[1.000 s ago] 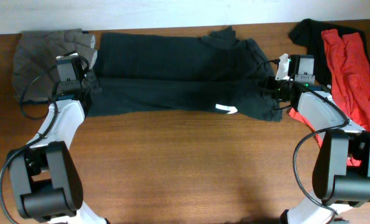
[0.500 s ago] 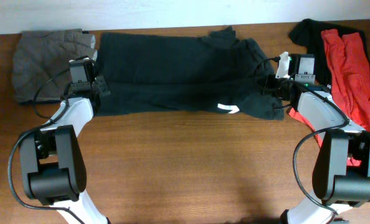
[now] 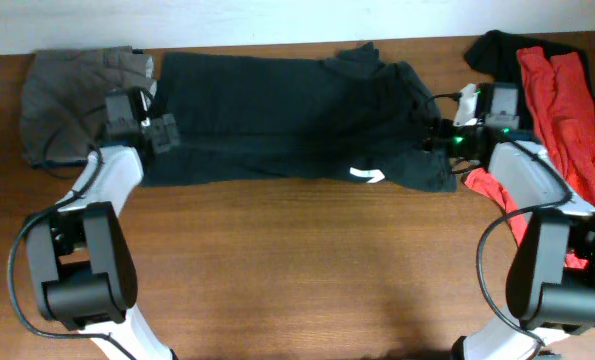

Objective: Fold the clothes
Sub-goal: 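Lay the hem over the top edge with both grippers, folding shirt in half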

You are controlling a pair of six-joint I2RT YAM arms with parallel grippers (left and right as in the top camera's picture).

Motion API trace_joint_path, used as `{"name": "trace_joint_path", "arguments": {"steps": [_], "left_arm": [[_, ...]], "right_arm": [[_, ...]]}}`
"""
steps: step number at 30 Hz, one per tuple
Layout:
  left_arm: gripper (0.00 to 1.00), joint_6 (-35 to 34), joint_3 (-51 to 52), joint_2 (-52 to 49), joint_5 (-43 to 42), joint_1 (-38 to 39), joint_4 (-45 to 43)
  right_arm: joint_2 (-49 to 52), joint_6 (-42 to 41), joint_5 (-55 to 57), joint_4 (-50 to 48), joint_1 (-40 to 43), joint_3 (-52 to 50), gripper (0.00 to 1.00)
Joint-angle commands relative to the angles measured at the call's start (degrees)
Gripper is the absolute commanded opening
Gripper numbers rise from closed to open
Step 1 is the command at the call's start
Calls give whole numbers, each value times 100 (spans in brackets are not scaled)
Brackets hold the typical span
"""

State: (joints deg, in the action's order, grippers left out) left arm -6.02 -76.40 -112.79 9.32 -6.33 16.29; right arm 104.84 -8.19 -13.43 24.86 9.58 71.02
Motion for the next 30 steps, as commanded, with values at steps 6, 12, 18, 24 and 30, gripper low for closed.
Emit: {"name": "trace_joint_path", "arguments": {"steps": [6,12,18,24,30], "left_arm": [[99,697,-2232,138,-1084,-155,2315],[99,850,-3375,111,-1449,90,2896],[99,890,-3567,-243,-1447,466,2227],[99,802,-3978,-1261,-1449,581,1816],[99,802,-4760,-2371,-1447,581,1932]], "right_arm": [[-629,765,-9,1812,146,1744,78],[-610,990,166,2347,-278,2736,78],[-468,990,452,1714,-671,2811,78],[81,988,621,1141,-892,2811,77],[699,979,619,715,-999,2811,76]]}}
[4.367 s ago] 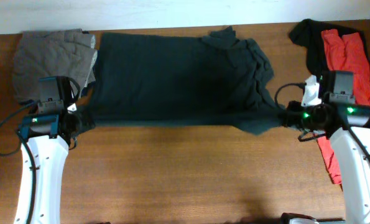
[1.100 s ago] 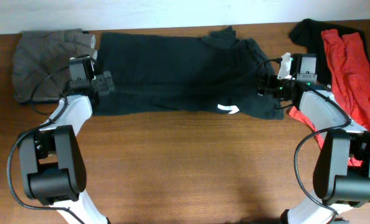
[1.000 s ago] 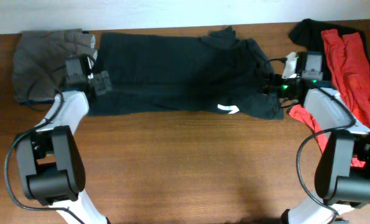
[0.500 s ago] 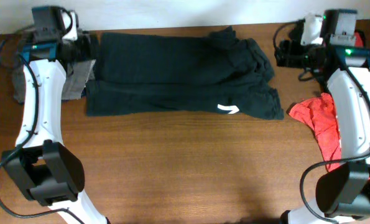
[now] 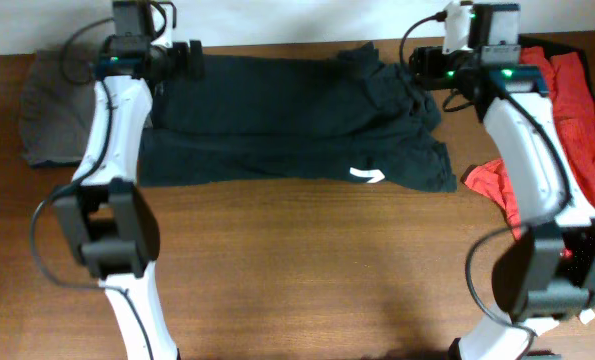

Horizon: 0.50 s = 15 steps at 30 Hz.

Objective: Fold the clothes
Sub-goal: 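Lay the hem over the top edge with both grippers, folding shirt in half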

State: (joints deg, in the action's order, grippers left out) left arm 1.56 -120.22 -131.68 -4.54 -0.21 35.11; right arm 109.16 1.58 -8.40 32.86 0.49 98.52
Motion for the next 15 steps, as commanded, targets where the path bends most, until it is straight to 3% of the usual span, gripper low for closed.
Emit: {"name": "trace_joint_path", "arguments": {"steps": [1,15], "left_arm": [[99,42,-450,-599,-63,-20,50],[99,44,-496,-942,2,81,-96]], "right_arm": [[369,-9,116,-114,-120,61,76],[1528,-229,7,-549,-573,61,68]]}}
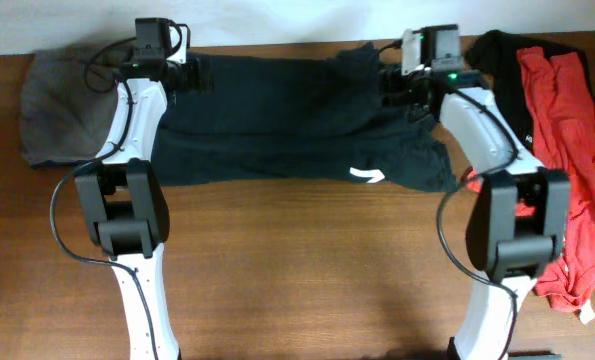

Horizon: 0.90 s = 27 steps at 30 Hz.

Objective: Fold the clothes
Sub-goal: 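Lay the hem over the top edge with both grippers, folding shirt in half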

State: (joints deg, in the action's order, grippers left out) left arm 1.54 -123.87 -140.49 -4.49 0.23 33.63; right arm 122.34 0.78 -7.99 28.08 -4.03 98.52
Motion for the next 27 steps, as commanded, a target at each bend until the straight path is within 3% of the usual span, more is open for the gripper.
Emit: {"name": "trace_joint_path", "arguments": {"steps": [1,13,27], "left_arm": [[99,46,-131,-92,-2,44,46],[99,46,-131,-503,-4,160,101],[99,44,-131,-684,-4,232,1467]], "right_arm": [[264,-153,-37,-101,-140,61,68],[415,-190,-39,-212,-201,59,68],[826,-249,-188,308,-199,37,60]]}}
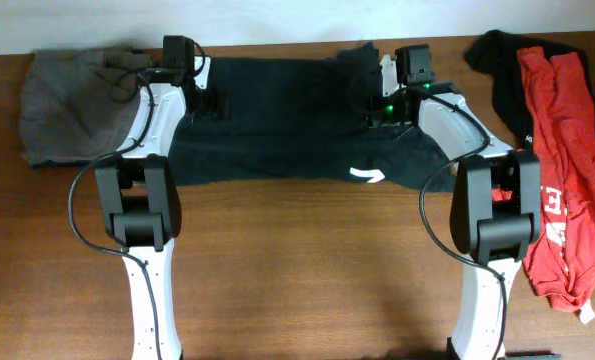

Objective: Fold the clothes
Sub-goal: 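Lay the hem over the top edge with both grippers, folding shirt in half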

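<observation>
A black garment (297,120) with a small white logo (367,176) lies spread along the far side of the table. My left gripper (213,102) rests on its upper left part, and the cloth's left edge is drawn in beside the arm. My right gripper (373,110) sits on the bunched upper right part. Both sets of fingers are dark against the dark cloth and look closed on it. Only the overhead view is given.
A grey garment (67,100) lies at the far left corner. A red shirt (567,150) stretches down the right edge, overlapping another black garment (497,60). Bare wooden table (307,270) fills the front half between the two arm bases.
Both grippers have moved inward and a little toward me over the black garment. The garment's left edge has come in with the left gripper, and its upper right part is more bunched.
First the grippers were low at the garment's left and right sides. Then they stood at its far corners, arms stretched out. After that they were further in along the far edge, and now sit on the garment, which has become narrower.
</observation>
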You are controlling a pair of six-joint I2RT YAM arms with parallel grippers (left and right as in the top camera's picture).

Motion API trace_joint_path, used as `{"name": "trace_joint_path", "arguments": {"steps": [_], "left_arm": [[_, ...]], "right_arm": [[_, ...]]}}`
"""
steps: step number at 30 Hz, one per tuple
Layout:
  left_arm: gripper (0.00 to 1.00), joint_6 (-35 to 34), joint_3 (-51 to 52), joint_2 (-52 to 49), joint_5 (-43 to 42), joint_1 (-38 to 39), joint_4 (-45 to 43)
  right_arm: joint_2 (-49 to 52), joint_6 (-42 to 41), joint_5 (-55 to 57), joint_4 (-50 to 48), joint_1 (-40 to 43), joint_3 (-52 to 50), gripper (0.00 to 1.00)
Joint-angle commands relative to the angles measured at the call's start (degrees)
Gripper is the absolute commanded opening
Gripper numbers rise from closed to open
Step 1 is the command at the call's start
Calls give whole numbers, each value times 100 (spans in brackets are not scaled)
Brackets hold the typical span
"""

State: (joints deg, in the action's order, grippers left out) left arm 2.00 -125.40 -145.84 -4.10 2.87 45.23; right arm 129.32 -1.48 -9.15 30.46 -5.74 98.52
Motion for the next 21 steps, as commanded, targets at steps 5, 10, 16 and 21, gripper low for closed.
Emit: {"name": "trace_joint_path", "arguments": {"steps": [5,10,16,21], "left_arm": [[99,0,44,-151,-42,-52,702],[99,0,55,-160,-39,-52,1154],[99,-2,55,-160,142,-57,1862],[99,0,55,-160,393,-57,2339]], "right_arm": [[258,-24,-72,363,-28,37,61],[258,-26,-72,769,-28,37,61],[258,-33,-72,1714,-17,37,61],[258,-249,-74,2503,-17,37,61]]}}
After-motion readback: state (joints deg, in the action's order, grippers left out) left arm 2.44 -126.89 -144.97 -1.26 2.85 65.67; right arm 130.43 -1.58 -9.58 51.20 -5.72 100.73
